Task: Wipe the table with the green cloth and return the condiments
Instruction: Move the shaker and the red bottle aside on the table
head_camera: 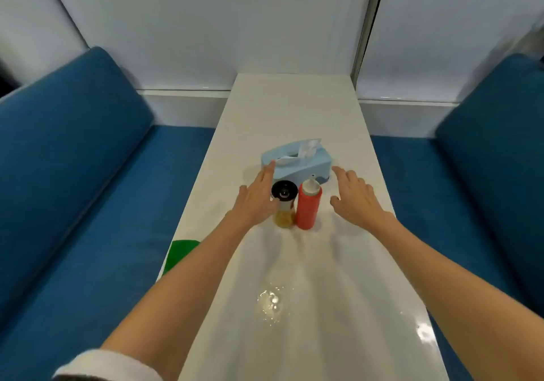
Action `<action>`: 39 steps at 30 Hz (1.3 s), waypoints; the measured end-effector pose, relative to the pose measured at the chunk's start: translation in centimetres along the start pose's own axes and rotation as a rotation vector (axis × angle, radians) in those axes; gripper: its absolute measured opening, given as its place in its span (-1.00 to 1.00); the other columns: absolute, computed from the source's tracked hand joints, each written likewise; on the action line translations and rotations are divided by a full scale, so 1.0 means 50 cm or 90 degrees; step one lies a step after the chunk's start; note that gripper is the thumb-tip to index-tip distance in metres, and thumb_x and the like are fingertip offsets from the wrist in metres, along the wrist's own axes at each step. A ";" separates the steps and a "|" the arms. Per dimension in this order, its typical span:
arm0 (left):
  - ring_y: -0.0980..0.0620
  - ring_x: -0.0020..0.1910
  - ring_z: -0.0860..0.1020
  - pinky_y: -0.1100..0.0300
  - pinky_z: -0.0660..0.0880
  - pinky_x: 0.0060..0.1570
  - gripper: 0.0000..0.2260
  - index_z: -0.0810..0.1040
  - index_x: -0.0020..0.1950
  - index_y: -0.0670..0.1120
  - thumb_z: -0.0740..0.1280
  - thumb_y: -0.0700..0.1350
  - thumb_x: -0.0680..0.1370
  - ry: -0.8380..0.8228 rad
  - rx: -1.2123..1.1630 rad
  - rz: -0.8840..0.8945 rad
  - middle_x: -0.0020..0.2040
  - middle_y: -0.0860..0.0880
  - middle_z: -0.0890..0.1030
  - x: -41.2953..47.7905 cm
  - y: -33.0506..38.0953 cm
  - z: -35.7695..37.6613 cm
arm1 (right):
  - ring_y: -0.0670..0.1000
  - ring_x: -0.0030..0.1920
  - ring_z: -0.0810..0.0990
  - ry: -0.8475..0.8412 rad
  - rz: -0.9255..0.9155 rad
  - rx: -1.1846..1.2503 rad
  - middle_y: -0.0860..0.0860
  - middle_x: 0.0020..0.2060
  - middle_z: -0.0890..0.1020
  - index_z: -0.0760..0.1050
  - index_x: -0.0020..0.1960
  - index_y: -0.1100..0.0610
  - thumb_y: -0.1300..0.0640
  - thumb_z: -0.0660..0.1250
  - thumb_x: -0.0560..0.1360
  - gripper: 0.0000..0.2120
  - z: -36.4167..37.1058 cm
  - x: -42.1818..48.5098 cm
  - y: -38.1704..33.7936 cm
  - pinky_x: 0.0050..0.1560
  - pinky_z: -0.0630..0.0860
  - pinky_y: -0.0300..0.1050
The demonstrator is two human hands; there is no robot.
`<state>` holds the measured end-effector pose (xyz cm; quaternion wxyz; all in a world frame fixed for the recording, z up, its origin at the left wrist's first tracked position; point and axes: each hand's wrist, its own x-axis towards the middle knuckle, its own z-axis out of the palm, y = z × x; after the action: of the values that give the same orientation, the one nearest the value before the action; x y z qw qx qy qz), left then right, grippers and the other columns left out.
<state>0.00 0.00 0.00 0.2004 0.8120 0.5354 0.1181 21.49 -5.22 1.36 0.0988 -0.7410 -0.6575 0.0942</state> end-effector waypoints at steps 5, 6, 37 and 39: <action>-0.05 0.32 0.43 0.13 0.40 0.17 -0.16 -0.01 0.57 0.04 0.44 -0.02 0.44 -0.012 -0.286 -0.072 0.37 -0.04 0.44 0.025 -0.002 0.050 | 0.17 0.25 0.40 -0.096 0.036 0.252 0.13 0.27 0.38 0.14 0.46 0.02 0.06 0.36 0.43 -0.33 0.066 0.025 0.003 0.25 0.37 0.16; -0.02 0.29 0.45 0.21 0.37 0.11 -0.19 0.03 0.56 0.00 0.45 -0.07 0.45 -0.008 -0.315 -0.088 0.34 -0.03 0.46 0.027 0.003 0.057 | 0.14 0.26 0.41 -0.101 0.041 0.303 0.11 0.26 0.40 0.17 0.44 -0.02 0.04 0.39 0.40 -0.32 0.077 0.030 0.004 0.25 0.38 0.15; 0.11 0.00 0.51 0.33 0.39 -0.10 -0.48 0.40 0.21 -0.01 0.55 -0.12 0.34 0.169 -0.277 -0.084 -0.01 0.16 0.54 0.044 -0.224 -0.129 | -0.04 0.01 0.54 -0.059 -0.089 0.493 -0.06 0.02 0.57 0.41 0.20 0.06 0.06 0.49 0.38 -0.55 0.008 0.182 -0.227 -0.07 0.45 -0.20; 0.11 0.00 0.49 0.37 0.37 -0.13 -0.47 0.39 0.21 -0.01 0.55 -0.12 0.34 0.176 -0.273 -0.091 -0.02 0.17 0.52 0.075 -0.264 -0.153 | -0.02 0.02 0.54 -0.050 -0.079 0.501 -0.05 0.02 0.57 0.41 0.19 0.06 0.07 0.48 0.38 -0.56 0.018 0.220 -0.262 -0.02 0.46 -0.16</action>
<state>-12.43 9.54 0.77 0.3010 0.6872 0.5763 0.3242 10.01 7.23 3.94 0.3557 -0.6012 -0.6179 0.3610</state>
